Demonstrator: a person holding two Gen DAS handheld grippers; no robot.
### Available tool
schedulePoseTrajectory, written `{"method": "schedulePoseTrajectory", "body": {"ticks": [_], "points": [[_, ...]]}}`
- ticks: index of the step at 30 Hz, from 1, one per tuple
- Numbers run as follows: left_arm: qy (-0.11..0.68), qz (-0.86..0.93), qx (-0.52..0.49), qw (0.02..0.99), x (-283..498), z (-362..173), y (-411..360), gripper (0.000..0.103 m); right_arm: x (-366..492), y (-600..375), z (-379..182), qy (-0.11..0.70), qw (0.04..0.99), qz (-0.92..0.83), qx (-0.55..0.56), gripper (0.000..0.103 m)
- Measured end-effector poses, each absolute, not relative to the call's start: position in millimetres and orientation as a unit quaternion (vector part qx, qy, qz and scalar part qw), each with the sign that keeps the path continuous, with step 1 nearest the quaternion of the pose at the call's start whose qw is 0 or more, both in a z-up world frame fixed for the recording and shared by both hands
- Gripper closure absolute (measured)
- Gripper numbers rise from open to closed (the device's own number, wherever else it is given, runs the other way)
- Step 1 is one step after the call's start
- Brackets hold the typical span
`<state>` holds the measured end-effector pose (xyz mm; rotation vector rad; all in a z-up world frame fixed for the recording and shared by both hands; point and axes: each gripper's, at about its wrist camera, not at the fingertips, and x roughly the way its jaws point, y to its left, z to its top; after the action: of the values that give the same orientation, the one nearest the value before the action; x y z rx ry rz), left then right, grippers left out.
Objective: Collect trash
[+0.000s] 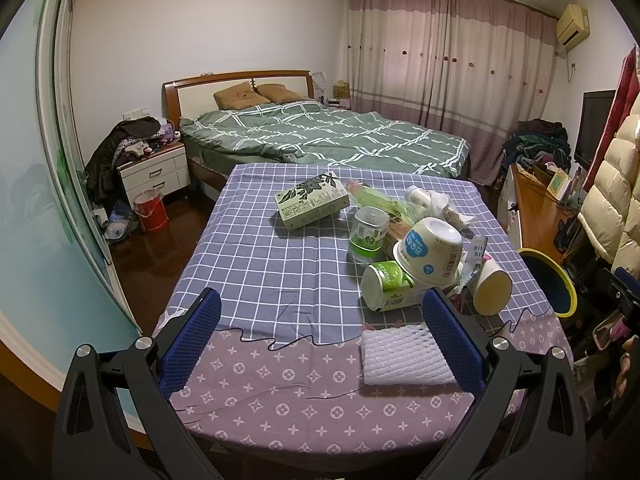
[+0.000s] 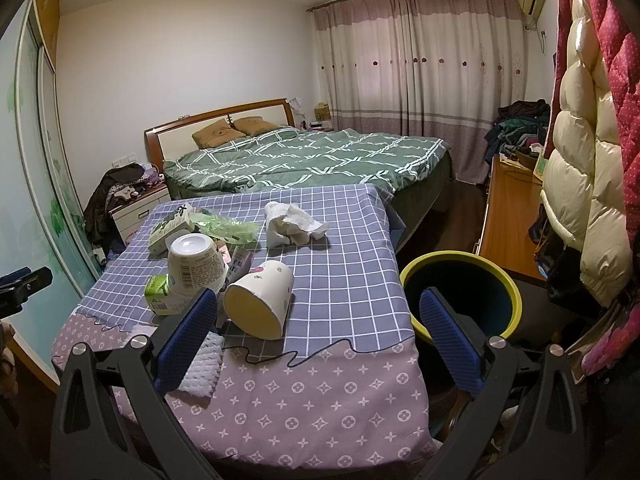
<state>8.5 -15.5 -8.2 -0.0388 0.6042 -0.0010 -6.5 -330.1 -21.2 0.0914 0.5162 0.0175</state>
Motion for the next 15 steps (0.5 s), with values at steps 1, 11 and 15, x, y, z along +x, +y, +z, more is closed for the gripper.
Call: {"method": "schedulePoseTrajectory", "body": {"ticks": [1, 11, 15], "points": [[0.297, -0.001, -0.017, 0.955, 8.2, -8.5, -16.6, 0.004, -6.7, -330.4, -21.0, 0.255, 0.966, 0.008, 0.045, 0.006], [0.293, -0.013, -0.01, 0.956, 17.4, -9.8, -24.8, 0.004, 1.4, -329.0, -24.3, 0.247, 0.968, 0.016, 0.038, 0.006], [0.295, -0.017, -0.01, 0.955, 23.0, -11.1, -24.4, 0.004, 26.4, -328.1, -34.8, 0.277, 0.958, 0.045, 0.055, 0.006]]}}
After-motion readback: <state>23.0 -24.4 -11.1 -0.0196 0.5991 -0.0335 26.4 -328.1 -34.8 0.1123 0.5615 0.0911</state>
